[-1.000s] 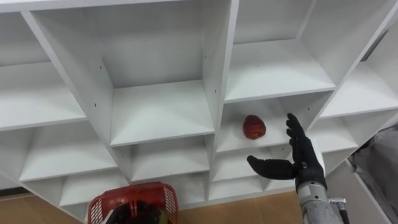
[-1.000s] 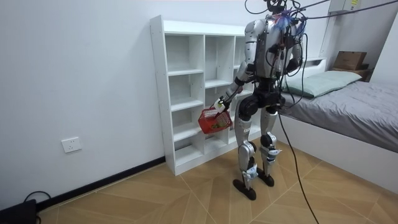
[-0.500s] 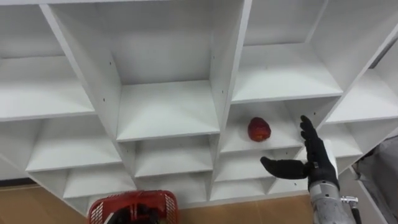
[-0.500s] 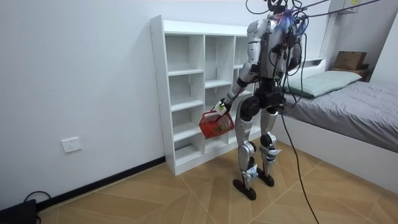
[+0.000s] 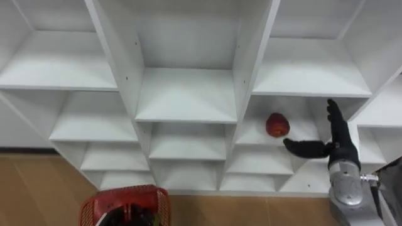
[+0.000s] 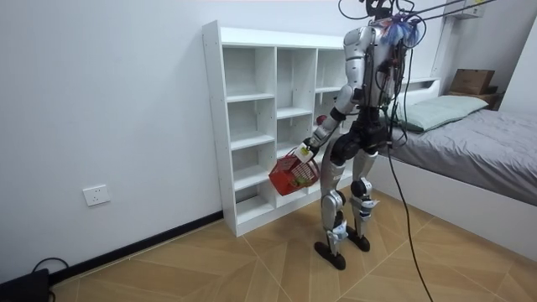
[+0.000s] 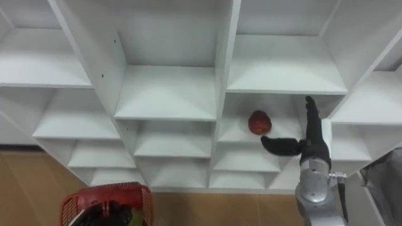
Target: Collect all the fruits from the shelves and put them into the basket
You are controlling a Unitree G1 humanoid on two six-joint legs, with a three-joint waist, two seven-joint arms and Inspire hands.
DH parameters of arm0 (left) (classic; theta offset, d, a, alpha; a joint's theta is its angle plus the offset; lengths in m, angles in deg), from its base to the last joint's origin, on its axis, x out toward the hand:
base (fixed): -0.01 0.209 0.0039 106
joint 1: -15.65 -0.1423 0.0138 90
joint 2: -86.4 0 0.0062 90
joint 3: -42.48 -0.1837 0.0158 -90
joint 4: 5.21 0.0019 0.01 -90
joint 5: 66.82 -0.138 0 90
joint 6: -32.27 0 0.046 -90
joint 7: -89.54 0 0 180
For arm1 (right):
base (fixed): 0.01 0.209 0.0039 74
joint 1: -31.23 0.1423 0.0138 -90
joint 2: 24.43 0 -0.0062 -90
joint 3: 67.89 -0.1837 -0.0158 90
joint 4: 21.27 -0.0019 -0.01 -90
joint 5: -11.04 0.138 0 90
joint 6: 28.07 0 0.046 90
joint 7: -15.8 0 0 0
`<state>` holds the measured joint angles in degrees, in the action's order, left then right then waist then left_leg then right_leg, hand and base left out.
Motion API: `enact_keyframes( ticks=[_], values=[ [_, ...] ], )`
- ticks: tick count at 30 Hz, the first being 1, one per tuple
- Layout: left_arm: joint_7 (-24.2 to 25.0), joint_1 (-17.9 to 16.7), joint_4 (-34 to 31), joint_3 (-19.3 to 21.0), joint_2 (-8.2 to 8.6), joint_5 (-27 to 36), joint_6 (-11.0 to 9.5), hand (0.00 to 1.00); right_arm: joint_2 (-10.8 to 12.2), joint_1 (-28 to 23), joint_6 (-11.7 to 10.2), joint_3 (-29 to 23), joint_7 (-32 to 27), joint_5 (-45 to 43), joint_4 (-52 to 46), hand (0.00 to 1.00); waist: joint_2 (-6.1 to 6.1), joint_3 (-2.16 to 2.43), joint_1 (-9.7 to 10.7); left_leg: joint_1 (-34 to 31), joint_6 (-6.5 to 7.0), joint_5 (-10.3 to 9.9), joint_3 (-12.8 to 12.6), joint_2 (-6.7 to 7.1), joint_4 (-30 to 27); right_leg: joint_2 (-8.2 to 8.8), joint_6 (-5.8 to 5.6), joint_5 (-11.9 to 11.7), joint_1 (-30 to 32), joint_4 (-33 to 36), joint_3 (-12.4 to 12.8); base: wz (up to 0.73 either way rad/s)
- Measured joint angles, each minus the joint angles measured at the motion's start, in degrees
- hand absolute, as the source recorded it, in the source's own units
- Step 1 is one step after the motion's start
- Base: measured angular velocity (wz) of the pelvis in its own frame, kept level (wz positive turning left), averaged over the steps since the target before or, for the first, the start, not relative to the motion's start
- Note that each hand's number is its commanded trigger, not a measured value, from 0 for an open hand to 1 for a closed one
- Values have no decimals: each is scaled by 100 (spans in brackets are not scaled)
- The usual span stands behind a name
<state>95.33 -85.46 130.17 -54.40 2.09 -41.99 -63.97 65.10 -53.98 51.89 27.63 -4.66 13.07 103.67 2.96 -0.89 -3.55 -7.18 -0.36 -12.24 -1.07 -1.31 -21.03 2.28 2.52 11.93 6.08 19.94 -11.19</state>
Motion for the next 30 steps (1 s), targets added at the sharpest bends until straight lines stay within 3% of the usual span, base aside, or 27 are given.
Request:
enact_keyframes(
  ticks=[13,22,30],
  values=[
    [94,77,5,-29,14,46,95,100,-20,812,12,3,-76,-53,541,0,-90,-72,-154,-993,-23,-343,165,11,-1118,199,85,485,956,1295,-126,7],
    [73,193,4,-44,16,40,119,100,-23,850,14,11,-173,-65,624,0,-36,-121,-276,-1546,-38,-455,180,14,-1575,277,148,626,1506,1800,-159,2],
    [99,275,-2,-238,6,49,129,100,-19,1025,17,111,-208,15,769,0,-30,-131,-366,-1954,-49,-507,172,52,-1868,376,189,768,1961,2216,-148,1]
  ],
)
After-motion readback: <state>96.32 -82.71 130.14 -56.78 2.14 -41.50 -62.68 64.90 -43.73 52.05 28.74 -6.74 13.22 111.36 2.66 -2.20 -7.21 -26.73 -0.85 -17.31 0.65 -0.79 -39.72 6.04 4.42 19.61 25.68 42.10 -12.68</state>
